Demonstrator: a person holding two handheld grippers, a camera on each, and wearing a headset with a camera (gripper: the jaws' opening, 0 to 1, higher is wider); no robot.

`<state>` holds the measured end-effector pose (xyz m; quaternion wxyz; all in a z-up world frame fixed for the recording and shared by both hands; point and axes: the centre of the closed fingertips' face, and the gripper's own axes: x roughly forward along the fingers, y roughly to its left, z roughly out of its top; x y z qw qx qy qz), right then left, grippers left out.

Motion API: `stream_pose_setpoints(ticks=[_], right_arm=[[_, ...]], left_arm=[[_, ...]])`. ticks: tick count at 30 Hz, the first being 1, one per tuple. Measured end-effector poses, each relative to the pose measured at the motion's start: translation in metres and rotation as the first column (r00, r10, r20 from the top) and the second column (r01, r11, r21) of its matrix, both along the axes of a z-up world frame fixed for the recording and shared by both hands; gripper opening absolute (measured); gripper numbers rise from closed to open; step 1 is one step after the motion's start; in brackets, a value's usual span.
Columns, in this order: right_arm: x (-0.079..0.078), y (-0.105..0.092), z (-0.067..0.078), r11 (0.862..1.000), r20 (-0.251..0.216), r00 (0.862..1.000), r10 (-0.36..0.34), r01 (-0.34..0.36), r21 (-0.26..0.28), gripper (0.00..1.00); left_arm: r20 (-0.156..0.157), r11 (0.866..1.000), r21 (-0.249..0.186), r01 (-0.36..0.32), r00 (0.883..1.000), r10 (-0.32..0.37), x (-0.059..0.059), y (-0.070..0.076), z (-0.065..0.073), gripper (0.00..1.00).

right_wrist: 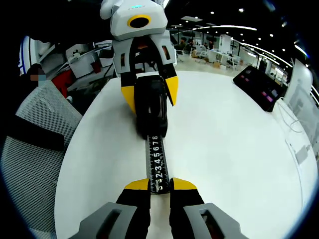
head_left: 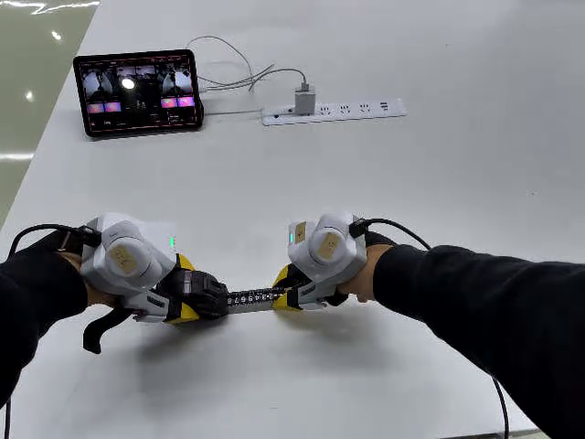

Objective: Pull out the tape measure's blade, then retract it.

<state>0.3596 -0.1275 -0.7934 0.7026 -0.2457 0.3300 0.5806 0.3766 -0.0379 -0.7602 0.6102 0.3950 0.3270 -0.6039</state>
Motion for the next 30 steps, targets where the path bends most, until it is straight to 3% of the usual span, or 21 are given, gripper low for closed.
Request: stream_pose_setpoints(ticks=[30], right_arm=[[-0.003,-0.016,0.000,1.000,-0.001,1.000,-0.008,0.008,-0.004,0.10]], left_arm=[[-0.001,1.000,0.004,0.002,1.000,-0.002,-0.001,0.000,0.001,0.30]])
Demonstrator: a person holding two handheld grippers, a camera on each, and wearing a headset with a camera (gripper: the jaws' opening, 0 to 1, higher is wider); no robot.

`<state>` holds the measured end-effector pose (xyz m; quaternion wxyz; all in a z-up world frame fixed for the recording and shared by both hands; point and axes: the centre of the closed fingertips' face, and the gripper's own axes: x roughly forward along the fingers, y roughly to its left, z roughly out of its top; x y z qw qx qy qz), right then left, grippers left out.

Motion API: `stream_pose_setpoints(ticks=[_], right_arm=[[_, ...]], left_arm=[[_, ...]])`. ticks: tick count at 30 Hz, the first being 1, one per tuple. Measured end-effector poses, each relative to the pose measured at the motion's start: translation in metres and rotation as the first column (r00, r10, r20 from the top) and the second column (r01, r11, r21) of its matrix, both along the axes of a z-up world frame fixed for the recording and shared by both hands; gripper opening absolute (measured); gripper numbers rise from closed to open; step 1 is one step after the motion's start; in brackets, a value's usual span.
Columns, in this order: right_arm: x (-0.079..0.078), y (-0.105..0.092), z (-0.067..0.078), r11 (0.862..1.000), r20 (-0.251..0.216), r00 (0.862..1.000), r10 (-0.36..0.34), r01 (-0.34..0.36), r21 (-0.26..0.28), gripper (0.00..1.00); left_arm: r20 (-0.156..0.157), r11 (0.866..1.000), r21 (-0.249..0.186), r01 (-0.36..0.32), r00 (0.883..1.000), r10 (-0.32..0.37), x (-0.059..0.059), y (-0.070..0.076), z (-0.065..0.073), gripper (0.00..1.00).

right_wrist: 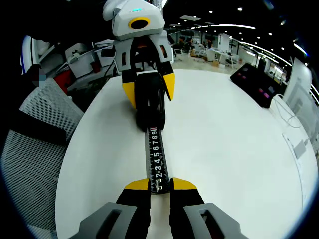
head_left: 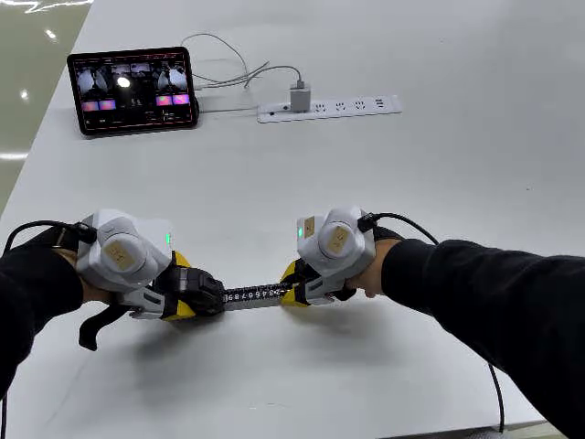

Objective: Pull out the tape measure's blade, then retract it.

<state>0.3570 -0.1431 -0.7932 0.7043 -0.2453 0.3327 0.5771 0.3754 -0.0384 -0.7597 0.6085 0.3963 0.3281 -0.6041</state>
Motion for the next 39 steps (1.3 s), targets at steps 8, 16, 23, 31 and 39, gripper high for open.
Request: stream_pose_setpoints(ticks=[8,16,23,31,39], right_arm=[[-0.001,-0.005,0.000,1.000,-0.001,1.000,-0.004,0.004,-0.002,0.10],[-0.001,-0.011,0.002,1.000,-0.002,1.000,-0.012,0.012,-0.002,0.10],[-0.002,-0.016,0.002,1.000,-0.003,1.000,-0.022,0.022,0.002,0.10],[-0.001,-0.020,0.002,1.000,-0.001,1.000,-0.022,0.022,-0.002,0.10],[-0.002,-0.024,0.002,1.000,-0.002,1.000,-0.023,0.023,-0.006,0.10]], left_arm=[[0.000,1.000,0.000,0.001,1.000,-0.001,0.000,0.000,0.000,0.30],[0.001,1.000,0.001,0.001,1.000,-0.001,0.000,0.000,0.000,0.30],[0.001,1.000,0.001,0.003,1.000,-0.003,0.000,-0.001,0.000,0.30],[0.001,1.000,0.002,0.004,1.000,-0.004,0.002,0.000,-0.002,0.30],[-0.003,1.000,0.002,0.003,1.000,-0.003,0.003,0.000,-0.002,0.30]])
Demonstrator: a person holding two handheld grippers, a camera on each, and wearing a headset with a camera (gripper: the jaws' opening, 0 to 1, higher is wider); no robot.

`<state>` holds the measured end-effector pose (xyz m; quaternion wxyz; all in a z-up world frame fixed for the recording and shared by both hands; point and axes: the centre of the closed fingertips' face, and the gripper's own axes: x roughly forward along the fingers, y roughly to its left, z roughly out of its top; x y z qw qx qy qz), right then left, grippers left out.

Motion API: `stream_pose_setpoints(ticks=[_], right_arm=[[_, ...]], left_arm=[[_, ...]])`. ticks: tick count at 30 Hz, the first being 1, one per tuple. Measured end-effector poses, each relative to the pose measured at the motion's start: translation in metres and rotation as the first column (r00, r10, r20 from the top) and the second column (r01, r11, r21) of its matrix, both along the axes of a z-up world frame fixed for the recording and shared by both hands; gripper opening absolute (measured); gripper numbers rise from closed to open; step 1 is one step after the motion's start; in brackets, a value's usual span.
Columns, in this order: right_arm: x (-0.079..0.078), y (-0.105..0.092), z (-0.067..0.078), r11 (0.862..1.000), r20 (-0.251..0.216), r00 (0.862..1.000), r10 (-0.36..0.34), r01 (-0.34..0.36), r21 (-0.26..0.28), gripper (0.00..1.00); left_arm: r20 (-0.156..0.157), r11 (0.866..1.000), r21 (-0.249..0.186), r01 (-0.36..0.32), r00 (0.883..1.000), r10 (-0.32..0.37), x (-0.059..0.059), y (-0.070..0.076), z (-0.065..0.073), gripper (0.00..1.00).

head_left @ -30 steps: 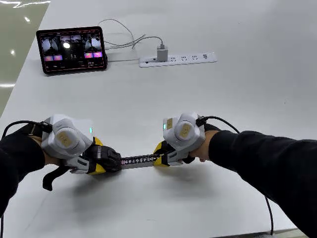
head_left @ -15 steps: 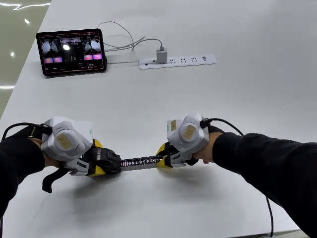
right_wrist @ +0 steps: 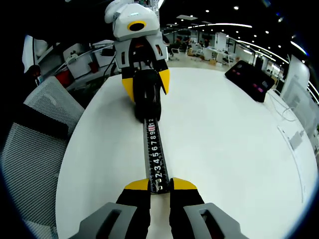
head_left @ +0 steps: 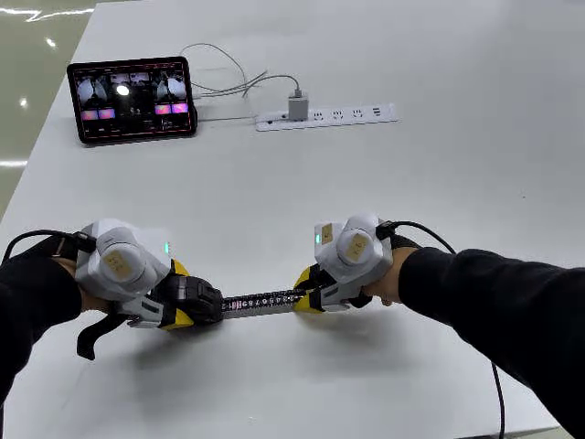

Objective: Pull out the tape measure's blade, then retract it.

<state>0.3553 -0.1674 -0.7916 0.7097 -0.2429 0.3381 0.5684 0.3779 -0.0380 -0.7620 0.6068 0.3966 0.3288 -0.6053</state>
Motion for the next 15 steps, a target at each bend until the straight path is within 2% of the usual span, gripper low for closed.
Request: stream_pose_setpoints(ticks=[15], right_arm=[[-0.0006,-0.0077,-0.0004,1.000,-0.009,1.000,-0.012,0.012,0.000,0.10]], left_arm=[[0.000,1.000,0.001,0.004,1.000,-0.004,-0.0029,-0.0013,0.0017,0.30]])
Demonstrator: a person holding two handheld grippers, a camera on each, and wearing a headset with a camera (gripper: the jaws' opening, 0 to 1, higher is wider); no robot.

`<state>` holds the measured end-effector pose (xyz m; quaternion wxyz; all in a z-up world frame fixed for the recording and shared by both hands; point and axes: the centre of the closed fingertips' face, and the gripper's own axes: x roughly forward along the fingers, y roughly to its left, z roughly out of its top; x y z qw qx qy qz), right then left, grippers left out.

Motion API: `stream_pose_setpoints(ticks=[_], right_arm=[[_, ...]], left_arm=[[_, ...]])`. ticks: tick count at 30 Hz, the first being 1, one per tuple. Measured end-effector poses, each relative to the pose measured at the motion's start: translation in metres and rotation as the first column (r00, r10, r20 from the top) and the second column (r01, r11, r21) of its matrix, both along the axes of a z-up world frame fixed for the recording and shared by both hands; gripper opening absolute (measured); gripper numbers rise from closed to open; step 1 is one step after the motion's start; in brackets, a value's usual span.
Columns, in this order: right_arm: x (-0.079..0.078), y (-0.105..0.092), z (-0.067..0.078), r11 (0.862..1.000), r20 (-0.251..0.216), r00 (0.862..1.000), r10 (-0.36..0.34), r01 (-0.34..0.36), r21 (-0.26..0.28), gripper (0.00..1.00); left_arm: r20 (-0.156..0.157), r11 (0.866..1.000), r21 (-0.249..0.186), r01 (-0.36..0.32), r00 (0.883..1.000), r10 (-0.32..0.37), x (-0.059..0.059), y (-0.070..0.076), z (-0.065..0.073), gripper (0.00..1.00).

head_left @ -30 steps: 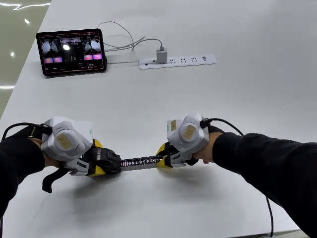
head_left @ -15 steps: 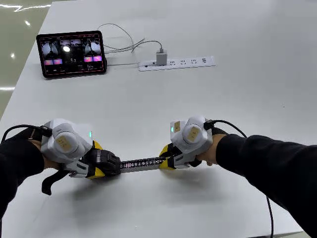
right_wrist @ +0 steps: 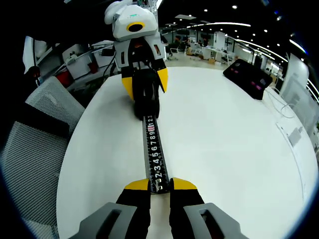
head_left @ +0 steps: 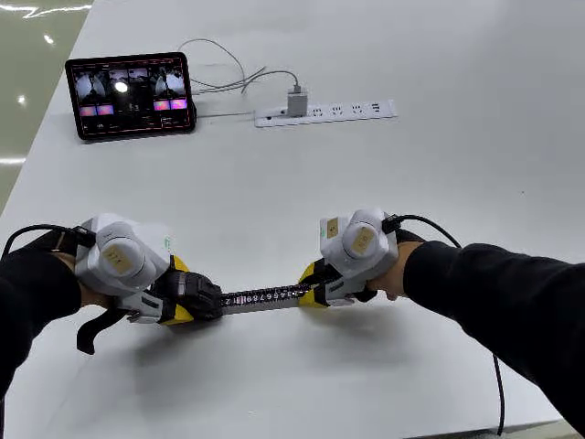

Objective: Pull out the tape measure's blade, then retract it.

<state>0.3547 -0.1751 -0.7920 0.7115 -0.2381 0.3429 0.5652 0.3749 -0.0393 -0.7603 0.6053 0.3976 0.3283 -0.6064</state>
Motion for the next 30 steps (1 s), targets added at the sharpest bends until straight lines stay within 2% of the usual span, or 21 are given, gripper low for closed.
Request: stream_pose_setpoints(ticks=[30], right_arm=[[-0.004,-0.016,0.001,1.000,-0.012,1.000,-0.019,0.019,0.000,0.10]], left_arm=[[0.008,1.000,0.002,0.000,1.000,0.000,-0.001,0.000,0.001,0.30]])
